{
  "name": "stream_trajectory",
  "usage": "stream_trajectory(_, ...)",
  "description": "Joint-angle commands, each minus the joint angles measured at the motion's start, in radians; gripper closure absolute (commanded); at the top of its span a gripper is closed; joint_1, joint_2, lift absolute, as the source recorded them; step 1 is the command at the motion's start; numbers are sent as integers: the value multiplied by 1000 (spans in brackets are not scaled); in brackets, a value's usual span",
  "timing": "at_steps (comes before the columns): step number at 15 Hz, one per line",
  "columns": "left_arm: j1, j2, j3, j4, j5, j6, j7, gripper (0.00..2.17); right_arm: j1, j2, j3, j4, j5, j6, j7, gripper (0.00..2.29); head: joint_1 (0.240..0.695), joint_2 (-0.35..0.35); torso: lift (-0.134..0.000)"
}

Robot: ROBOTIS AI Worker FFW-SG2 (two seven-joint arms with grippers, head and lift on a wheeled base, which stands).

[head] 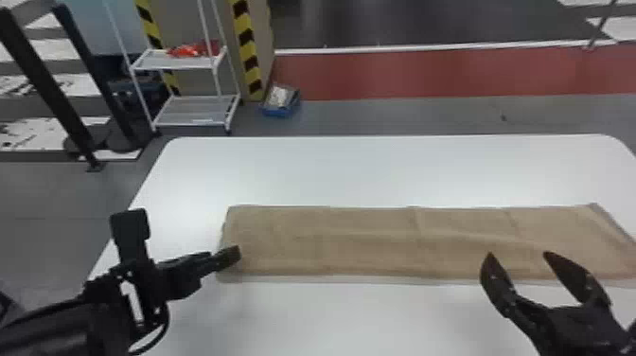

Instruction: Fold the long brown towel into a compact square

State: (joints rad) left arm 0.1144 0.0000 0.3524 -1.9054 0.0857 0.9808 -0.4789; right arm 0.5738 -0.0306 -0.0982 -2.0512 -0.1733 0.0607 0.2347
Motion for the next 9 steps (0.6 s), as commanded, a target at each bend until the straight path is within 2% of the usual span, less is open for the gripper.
stream_trajectory(1, -4, -3, 0, -1, 3, 43, -27, 329, 1, 0, 0, -1, 0, 0, 0, 113, 695, 83, -123)
stream_trajectory(2, -4, -3, -1, -3, 2, 65, -50, 417, 1, 0, 0, -1, 0, 0, 0, 113, 695, 73, -123)
stream_trajectory(3, -4, -3, -1, -6, 2, 65, -63, 674, 1, 0, 0, -1, 0, 0, 0, 113, 695, 67, -123)
stream_trajectory(6, 2, -3, -3, -29, 2, 65, -63, 1706, 3, 0, 0, -3, 0, 0, 0, 113, 695, 55, -123)
stream_trajectory(7, 8, -3, 0, -47, 5, 65, -55, 1990, 3, 0, 0, -3, 0, 0, 0, 113, 695, 53, -123)
stream_trajectory(8, 16, -3, 3, -63, 6, 65, -43, 2148, 3, 0, 0, -3, 0, 0, 0, 113, 695, 55, -123)
stream_trajectory(9, 17, -3, 11, -78, 9, 65, -41, 2148, 3, 0, 0, -3, 0, 0, 0, 113, 695, 57, -123)
